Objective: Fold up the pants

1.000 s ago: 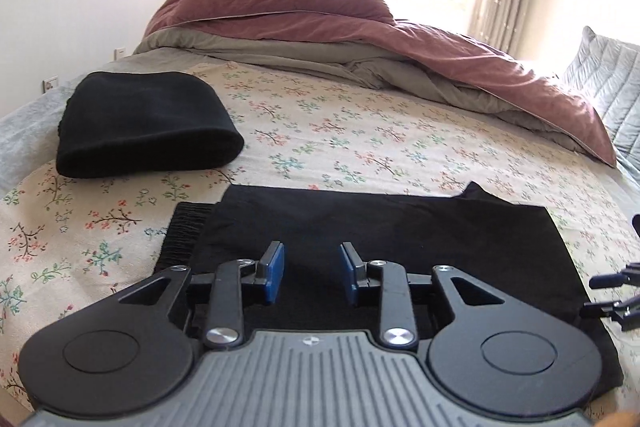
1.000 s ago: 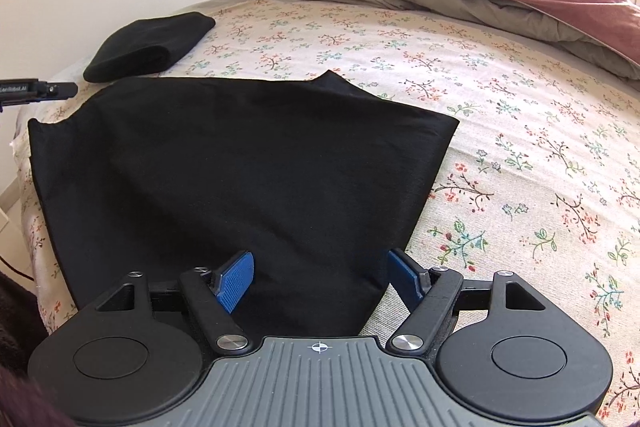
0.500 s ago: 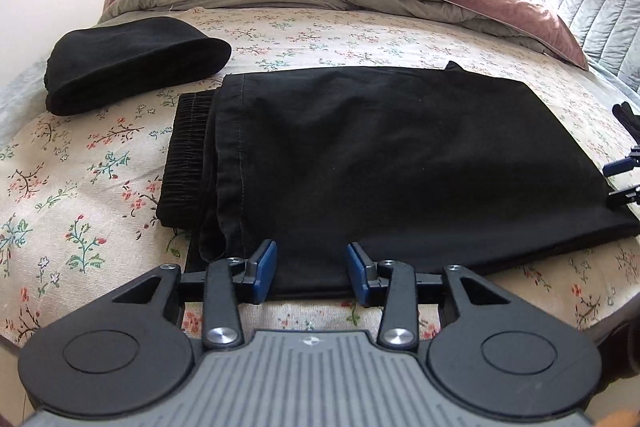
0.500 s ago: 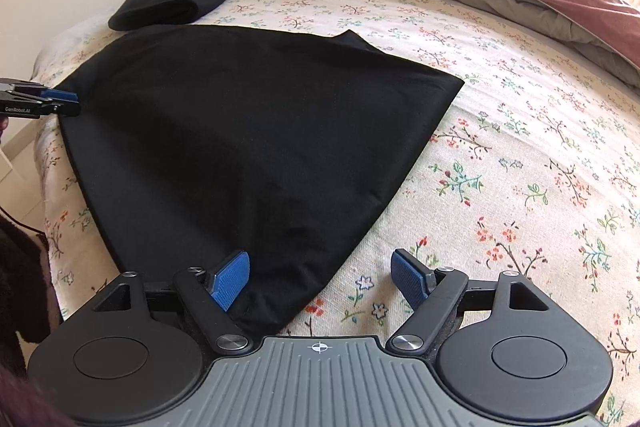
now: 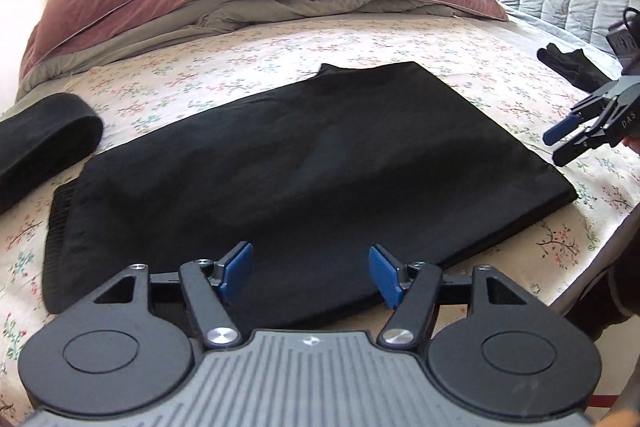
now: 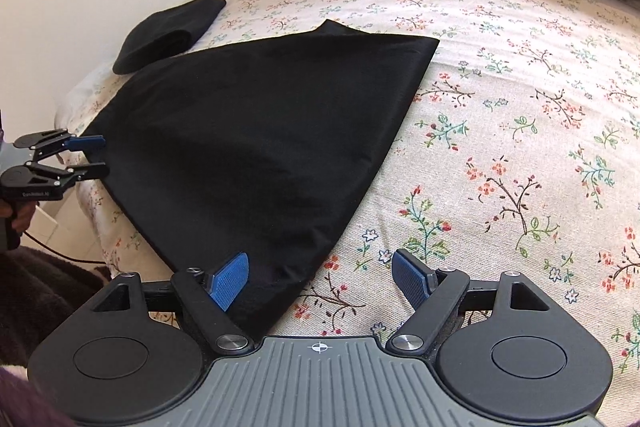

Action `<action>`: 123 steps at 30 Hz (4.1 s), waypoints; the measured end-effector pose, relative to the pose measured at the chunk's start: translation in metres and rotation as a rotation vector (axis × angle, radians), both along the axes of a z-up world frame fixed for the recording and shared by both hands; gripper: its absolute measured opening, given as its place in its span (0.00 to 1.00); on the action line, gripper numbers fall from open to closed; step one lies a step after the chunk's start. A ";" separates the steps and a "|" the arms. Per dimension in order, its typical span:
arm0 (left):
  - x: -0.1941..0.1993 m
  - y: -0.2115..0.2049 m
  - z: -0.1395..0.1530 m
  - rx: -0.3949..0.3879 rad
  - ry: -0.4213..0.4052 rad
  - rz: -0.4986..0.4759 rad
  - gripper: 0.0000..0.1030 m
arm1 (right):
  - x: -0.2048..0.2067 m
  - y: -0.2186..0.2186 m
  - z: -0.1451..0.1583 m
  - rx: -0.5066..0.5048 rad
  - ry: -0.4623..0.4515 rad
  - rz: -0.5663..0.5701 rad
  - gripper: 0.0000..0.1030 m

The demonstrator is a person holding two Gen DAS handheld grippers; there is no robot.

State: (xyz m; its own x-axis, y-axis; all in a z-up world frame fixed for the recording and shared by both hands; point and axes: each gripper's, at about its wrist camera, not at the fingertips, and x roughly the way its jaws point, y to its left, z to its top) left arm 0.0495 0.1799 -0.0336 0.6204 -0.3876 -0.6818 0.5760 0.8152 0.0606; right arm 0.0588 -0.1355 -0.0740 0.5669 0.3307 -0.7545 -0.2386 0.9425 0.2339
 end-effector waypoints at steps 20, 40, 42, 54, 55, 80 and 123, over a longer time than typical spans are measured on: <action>-0.011 -0.115 -0.020 -0.068 0.034 -0.192 0.82 | 0.003 -0.013 -0.022 0.280 0.164 -0.043 0.61; -0.060 -0.198 -0.020 0.060 -0.232 -0.366 0.68 | 0.011 -0.037 0.003 0.527 0.154 -0.023 0.25; -0.059 -0.206 -0.026 0.136 -0.276 -0.334 0.51 | 0.016 -0.036 0.003 0.522 0.153 -0.036 0.26; -0.042 -0.213 -0.040 0.171 -0.177 -0.158 0.23 | 0.084 -0.059 -0.031 0.391 0.102 -0.202 0.29; -0.042 -0.213 -0.040 0.167 -0.174 -0.148 0.23 | 0.091 -0.060 -0.031 0.383 0.078 -0.210 0.26; -0.099 -0.266 0.003 -0.188 -0.101 -0.044 0.11 | 0.058 -0.185 -0.011 0.488 0.050 -0.537 0.01; -0.063 -0.054 0.012 -0.781 0.109 0.536 0.11 | 0.141 0.059 0.069 0.250 -0.015 -0.374 0.02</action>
State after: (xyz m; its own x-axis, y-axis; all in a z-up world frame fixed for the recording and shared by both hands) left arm -0.0139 0.1261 -0.0215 0.7960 -0.4403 -0.4154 0.0838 0.7598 -0.6447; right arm 0.1999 -0.0766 -0.0048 0.6927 0.2716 -0.6682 0.1027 0.8798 0.4642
